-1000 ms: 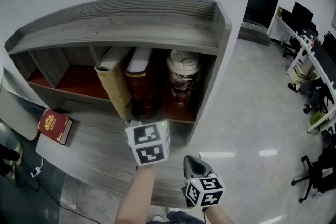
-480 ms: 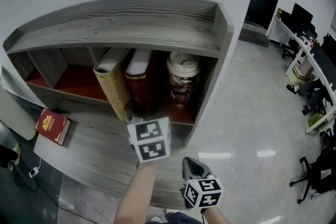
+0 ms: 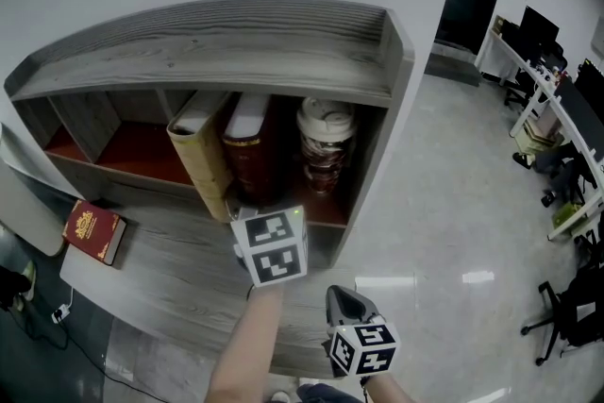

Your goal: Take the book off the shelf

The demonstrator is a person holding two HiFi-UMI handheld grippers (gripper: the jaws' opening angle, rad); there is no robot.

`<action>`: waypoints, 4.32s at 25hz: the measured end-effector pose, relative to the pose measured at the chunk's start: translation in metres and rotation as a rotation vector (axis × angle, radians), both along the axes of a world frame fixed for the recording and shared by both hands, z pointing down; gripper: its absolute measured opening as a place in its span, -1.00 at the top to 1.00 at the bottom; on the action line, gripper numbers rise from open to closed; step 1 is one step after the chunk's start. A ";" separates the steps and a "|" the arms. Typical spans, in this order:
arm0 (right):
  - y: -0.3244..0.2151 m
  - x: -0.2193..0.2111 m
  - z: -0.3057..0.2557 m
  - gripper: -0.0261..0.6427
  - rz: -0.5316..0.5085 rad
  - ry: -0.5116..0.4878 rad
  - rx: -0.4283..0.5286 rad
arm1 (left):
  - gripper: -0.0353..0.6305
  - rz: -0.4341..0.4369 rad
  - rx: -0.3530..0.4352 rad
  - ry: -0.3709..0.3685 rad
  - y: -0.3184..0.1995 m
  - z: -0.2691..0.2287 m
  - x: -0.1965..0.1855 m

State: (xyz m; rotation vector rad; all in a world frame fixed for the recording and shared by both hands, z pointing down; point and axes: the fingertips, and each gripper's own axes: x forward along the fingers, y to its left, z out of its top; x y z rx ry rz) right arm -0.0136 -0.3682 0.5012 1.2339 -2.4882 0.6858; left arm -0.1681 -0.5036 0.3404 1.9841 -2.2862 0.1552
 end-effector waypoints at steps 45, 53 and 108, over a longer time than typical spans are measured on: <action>0.088 -0.020 -0.015 0.90 -0.039 0.018 0.038 | 0.25 0.063 -0.023 0.003 0.134 0.007 0.008; 0.119 -0.034 -0.018 0.90 -0.050 0.020 0.048 | 0.25 0.086 -0.024 0.007 0.177 0.009 0.002; 0.253 -0.140 -0.029 0.90 -0.275 0.032 0.112 | 0.25 -0.042 -0.137 0.070 0.386 0.078 -0.099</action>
